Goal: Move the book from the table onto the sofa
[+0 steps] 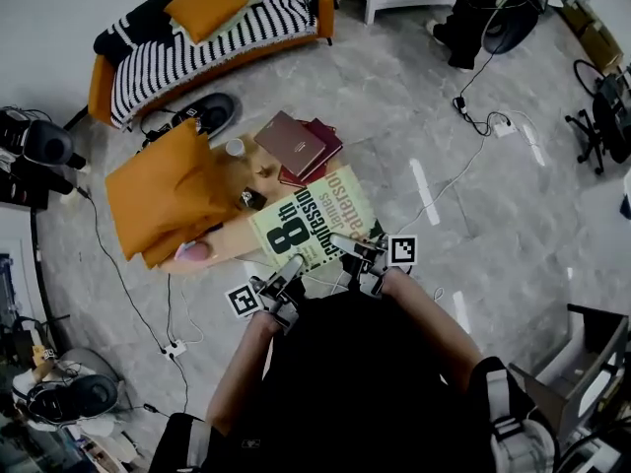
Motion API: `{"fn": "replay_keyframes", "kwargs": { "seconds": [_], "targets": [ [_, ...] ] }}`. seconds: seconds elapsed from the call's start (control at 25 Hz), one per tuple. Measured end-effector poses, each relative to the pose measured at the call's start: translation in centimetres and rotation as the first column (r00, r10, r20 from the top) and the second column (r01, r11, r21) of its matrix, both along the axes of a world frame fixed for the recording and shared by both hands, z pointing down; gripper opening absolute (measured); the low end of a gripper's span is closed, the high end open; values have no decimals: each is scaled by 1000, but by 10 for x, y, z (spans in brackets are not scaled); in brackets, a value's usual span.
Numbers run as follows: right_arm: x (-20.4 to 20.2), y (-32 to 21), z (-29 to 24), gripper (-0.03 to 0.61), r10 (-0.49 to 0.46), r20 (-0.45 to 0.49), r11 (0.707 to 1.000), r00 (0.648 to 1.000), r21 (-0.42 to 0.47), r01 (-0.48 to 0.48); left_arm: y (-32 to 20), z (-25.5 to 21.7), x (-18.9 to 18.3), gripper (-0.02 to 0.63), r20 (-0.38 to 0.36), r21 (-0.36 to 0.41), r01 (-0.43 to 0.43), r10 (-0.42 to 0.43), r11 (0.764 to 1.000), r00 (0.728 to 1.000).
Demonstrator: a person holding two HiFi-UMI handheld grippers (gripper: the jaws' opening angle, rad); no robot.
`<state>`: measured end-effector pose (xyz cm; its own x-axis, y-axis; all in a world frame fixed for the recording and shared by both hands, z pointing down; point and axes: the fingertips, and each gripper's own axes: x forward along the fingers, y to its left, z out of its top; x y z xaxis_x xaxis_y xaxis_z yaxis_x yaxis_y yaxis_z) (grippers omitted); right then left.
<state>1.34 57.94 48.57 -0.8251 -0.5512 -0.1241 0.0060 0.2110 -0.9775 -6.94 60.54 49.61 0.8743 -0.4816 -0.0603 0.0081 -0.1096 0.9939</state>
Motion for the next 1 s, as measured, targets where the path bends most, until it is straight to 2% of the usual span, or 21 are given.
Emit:
{"fn": "replay_keyframes", "kwargs": {
  "seconds": [0.24, 0.4, 0.56, 0.68, 0.84, 1.0],
  "targets": [
    [80, -9, -1, 161, 4, 8, 1000, 1000, -14, -4, -9, -4, 80, 158, -4, -6, 19, -19, 1000, 1000],
    [128, -16, 1, 162, 28, 25, 999, 999, -23, -28, -18, -4, 128, 158, 6, -18, 1, -1, 1000, 1000],
    [150, -26, 4, 163, 82, 52, 996, 995, -34, -80, -31, -1, 147, 158, 27, -34, -41, 42, 999, 999],
    [158, -36, 13, 161, 139, 75, 988, 987, -78, -134, -48, 3, 154, 158, 9, -53, -51, 52, 997, 999],
    [179, -58, 25, 161, 200, 38, 975, 979, -111, -194, -77, 15, 172, 158, -27, -76, -87, 86, 993, 996],
    [205, -95, 17, 161, 251, -11, 964, 968, -84, -251, -120, 10, 198, 158, -70, -25, -176, 174, 984, 982]
  ]
}}
